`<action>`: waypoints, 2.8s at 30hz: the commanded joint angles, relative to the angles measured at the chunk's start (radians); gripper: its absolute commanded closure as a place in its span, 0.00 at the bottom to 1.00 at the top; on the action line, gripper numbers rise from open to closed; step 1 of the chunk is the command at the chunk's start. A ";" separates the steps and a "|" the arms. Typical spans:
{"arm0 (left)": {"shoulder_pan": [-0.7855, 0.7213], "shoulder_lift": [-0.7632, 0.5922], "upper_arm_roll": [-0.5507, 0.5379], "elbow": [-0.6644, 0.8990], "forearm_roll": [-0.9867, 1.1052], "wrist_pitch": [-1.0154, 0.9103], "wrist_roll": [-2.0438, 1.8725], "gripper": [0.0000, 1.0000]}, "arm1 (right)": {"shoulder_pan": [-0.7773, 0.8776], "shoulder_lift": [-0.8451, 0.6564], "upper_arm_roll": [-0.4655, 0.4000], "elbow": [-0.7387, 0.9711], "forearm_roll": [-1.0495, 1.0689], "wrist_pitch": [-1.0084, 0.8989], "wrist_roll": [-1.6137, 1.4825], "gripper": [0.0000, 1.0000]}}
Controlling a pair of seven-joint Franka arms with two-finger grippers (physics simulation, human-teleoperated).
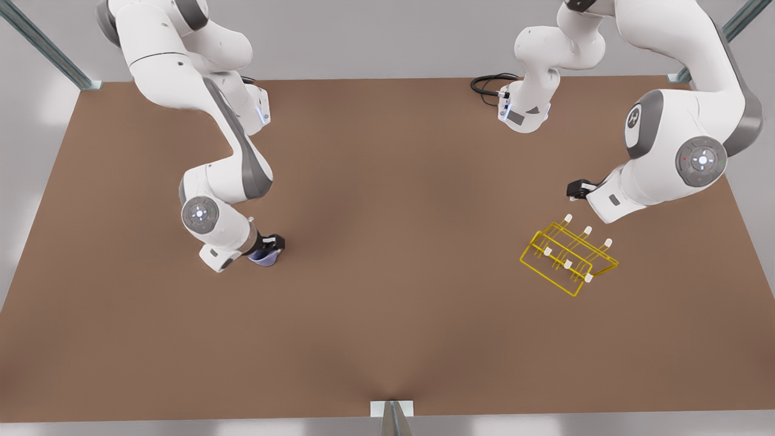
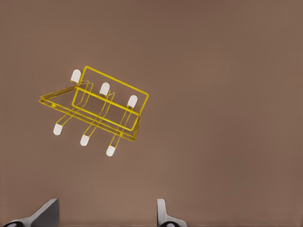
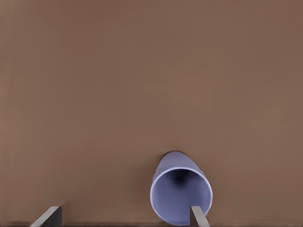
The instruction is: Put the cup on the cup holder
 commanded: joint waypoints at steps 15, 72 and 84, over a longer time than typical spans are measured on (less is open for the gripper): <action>0.000 -0.002 0.000 -0.015 0.001 -0.014 0.011 0.00 | -0.020 0.086 0.002 -0.095 -0.035 0.141 0.164 0.00; 0.000 -0.002 -0.002 -0.027 0.002 -0.041 0.009 0.00 | 0.538 0.954 0.292 0.948 0.812 0.875 0.110 0.79; -0.001 0.001 -0.002 -0.027 0.005 -0.043 0.009 0.00 | 0.572 1.025 0.284 0.948 0.804 0.879 0.045 0.33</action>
